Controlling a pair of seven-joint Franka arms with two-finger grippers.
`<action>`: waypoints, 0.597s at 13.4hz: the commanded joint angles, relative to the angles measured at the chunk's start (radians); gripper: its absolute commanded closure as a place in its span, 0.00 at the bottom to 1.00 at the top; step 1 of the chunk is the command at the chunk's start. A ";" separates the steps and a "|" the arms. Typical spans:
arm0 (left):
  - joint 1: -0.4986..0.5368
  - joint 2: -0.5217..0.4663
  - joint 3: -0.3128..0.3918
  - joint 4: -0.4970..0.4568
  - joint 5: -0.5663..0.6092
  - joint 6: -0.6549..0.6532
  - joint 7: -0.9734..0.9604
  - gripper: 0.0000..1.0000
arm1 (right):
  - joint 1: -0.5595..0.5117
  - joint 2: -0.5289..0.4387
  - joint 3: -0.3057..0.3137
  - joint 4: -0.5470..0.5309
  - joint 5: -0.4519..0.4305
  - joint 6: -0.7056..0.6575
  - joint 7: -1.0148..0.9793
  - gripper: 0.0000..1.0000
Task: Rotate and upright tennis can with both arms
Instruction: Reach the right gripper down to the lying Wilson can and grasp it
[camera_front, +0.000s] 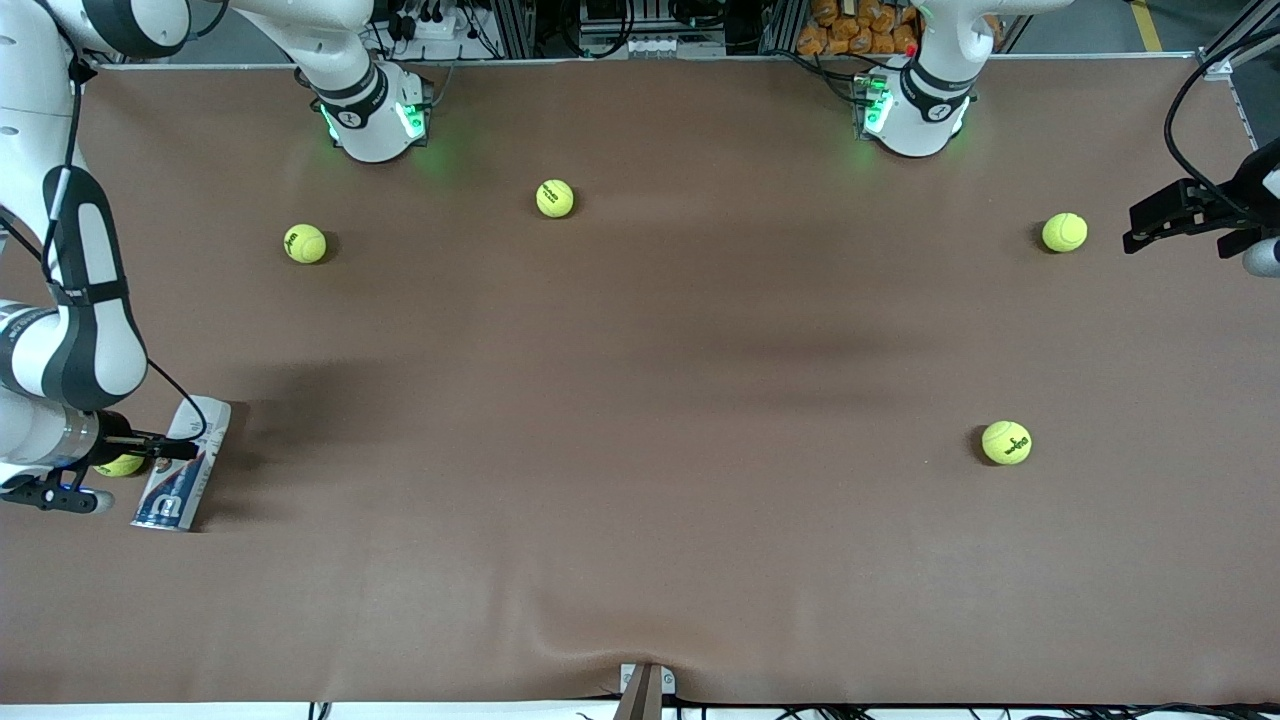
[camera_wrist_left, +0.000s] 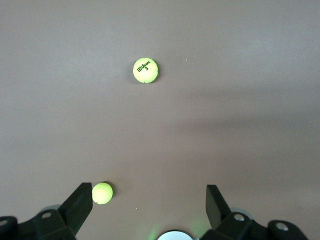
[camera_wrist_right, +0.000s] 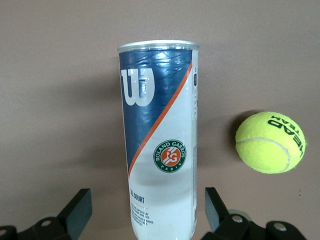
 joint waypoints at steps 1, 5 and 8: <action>0.011 0.003 -0.008 0.011 0.011 -0.014 -0.003 0.00 | -0.020 0.011 0.017 0.013 -0.014 0.009 -0.004 0.00; 0.012 0.003 -0.008 0.012 0.011 -0.014 0.003 0.00 | -0.036 0.048 0.017 0.011 -0.017 0.084 -0.023 0.00; 0.012 0.003 -0.008 0.012 0.011 -0.014 0.003 0.00 | -0.040 0.080 0.017 0.011 -0.017 0.130 -0.040 0.00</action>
